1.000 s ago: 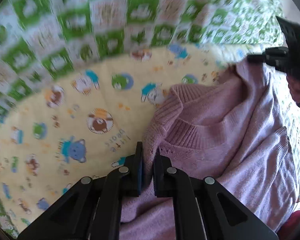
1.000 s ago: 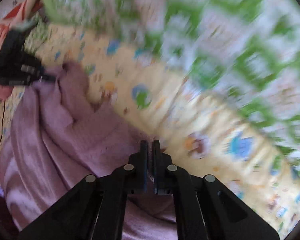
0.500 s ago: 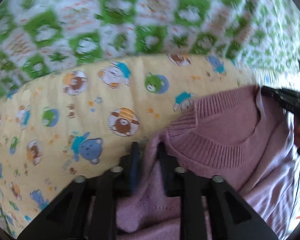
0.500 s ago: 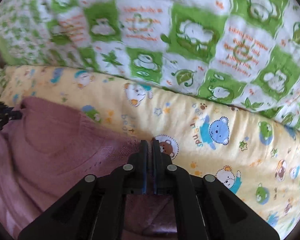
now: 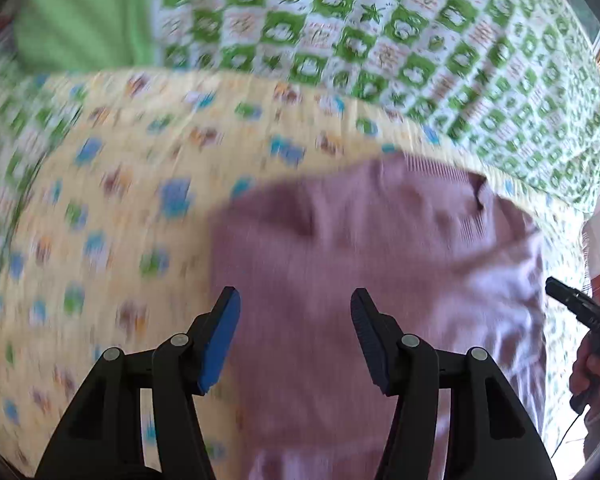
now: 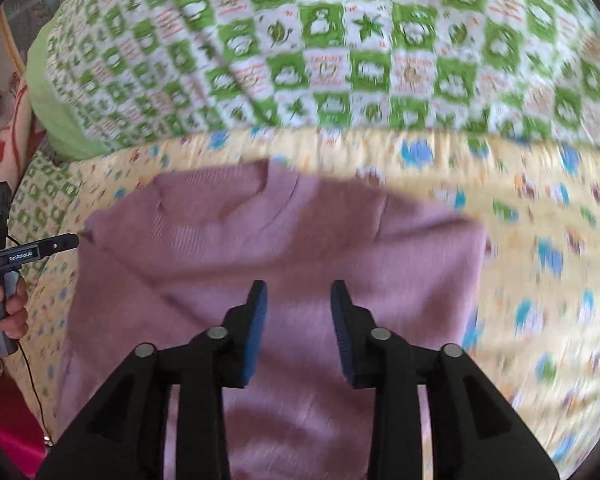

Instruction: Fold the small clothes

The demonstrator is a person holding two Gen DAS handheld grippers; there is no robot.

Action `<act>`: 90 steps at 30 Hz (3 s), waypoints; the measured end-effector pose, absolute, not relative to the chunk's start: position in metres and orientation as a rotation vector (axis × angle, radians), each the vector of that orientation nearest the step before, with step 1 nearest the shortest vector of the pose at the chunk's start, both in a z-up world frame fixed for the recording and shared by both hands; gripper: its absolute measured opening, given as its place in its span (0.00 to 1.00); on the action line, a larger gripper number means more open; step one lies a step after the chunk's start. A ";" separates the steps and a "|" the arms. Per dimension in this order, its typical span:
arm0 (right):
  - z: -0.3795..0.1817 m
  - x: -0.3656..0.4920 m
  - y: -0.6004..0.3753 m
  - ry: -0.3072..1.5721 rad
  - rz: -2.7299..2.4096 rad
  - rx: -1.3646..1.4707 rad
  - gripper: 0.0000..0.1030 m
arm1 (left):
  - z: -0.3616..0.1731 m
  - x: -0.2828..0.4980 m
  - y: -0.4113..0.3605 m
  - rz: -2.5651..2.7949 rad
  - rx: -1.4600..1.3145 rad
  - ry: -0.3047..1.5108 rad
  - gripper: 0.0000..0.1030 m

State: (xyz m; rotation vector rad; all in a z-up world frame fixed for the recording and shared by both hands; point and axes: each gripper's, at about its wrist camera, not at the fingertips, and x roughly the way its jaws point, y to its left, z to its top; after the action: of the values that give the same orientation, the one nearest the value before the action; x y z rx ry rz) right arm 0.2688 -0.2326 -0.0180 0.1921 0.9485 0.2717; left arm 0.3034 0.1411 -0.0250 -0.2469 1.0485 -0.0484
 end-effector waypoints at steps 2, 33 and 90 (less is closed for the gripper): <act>-0.020 0.238 -0.234 0.971 0.267 0.213 0.37 | -0.031 0.275 0.143 -0.044 -0.269 1.063 0.57; -0.048 -0.027 -0.289 1.111 0.025 0.357 0.47 | -0.106 -0.021 0.115 -0.203 -0.402 1.330 0.64; -0.061 -0.098 -0.338 1.005 0.269 0.837 0.06 | -0.060 -0.051 0.088 -0.458 -0.547 1.065 0.04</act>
State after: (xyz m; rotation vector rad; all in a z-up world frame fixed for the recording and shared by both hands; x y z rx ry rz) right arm -0.0979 -0.3378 -0.0610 0.8366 1.0049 0.2694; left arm -0.0515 0.0883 -0.0601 -0.5467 1.0655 -0.4582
